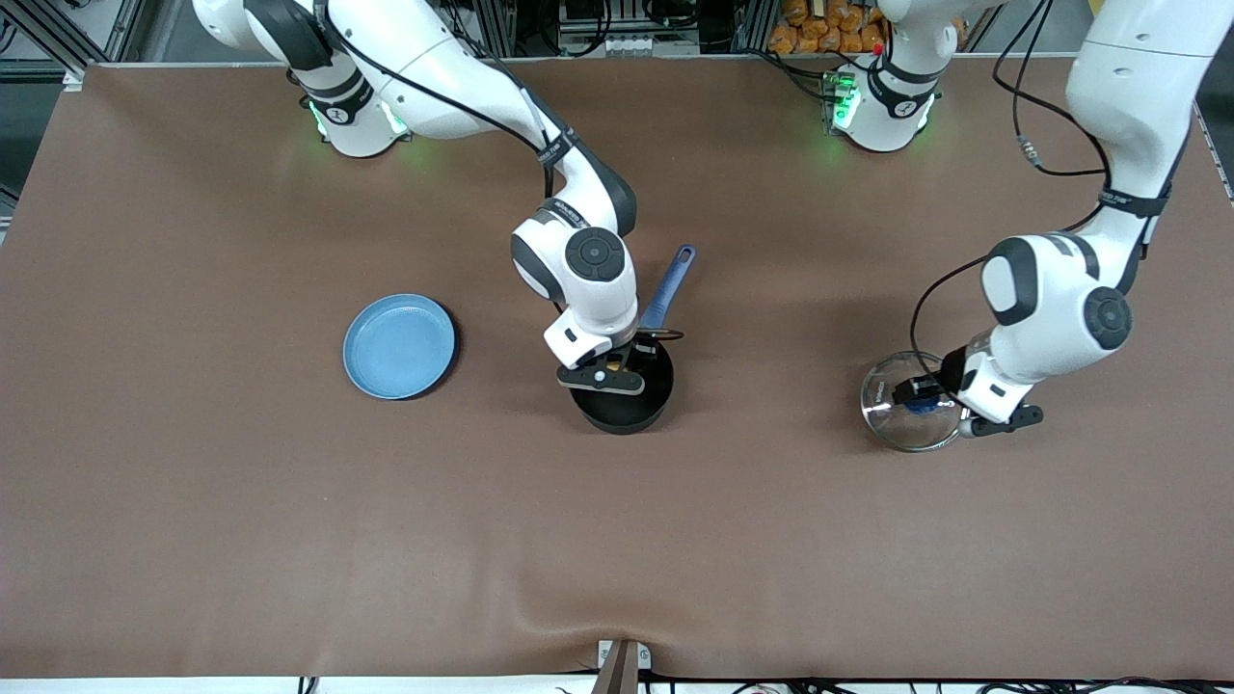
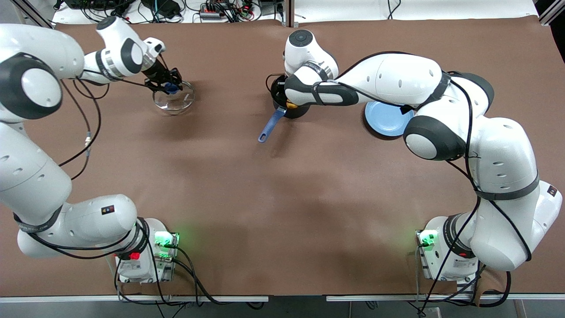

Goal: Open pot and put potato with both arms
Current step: 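Lower the potato into the saucepan while the left gripper sets the lid down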

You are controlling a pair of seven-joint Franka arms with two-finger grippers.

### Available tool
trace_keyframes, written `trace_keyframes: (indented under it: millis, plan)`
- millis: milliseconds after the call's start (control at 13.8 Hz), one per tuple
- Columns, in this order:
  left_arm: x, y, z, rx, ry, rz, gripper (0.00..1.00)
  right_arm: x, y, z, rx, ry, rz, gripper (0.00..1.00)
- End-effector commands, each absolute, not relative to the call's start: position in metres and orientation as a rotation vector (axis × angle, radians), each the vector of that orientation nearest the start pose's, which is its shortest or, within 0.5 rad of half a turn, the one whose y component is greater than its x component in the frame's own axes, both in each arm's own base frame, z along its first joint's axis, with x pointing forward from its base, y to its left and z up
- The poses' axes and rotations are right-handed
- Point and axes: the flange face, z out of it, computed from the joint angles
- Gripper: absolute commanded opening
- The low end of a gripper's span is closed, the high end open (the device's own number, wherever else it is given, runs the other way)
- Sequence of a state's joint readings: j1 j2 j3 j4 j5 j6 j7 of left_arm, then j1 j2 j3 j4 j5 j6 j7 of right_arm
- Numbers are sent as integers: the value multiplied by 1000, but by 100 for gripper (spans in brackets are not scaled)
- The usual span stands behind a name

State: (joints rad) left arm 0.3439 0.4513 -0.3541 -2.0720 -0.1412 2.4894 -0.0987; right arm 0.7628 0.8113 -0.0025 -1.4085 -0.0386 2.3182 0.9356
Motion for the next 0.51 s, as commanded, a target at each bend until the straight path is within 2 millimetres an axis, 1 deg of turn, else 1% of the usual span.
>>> trace_keyframes:
  millis: [0, 73, 145, 218, 290, 435]
  plan:
    - [590, -12, 236, -3382, -378, -11, 100, 544, 512, 224, -3080, 255, -180, 18]
    - [592, -13, 242, -3383, -373, -18, 100, 544, 512, 223, -3080, 255, -180, 35]
    - [596, -16, 253, -3384, -368, -50, 100, 543, 511, 223, -3082, 255, -178, 56]
    - [600, -25, 268, -3386, -361, -88, 100, 544, 512, 223, -3080, 255, -180, 62]
    - [603, -33, 284, -3387, -353, -104, 100, 543, 511, 223, -3081, 257, -177, 62]
    - [614, -49, 323, -3387, -375, -57, 100, 543, 511, 223, -3081, 257, -177, 63]
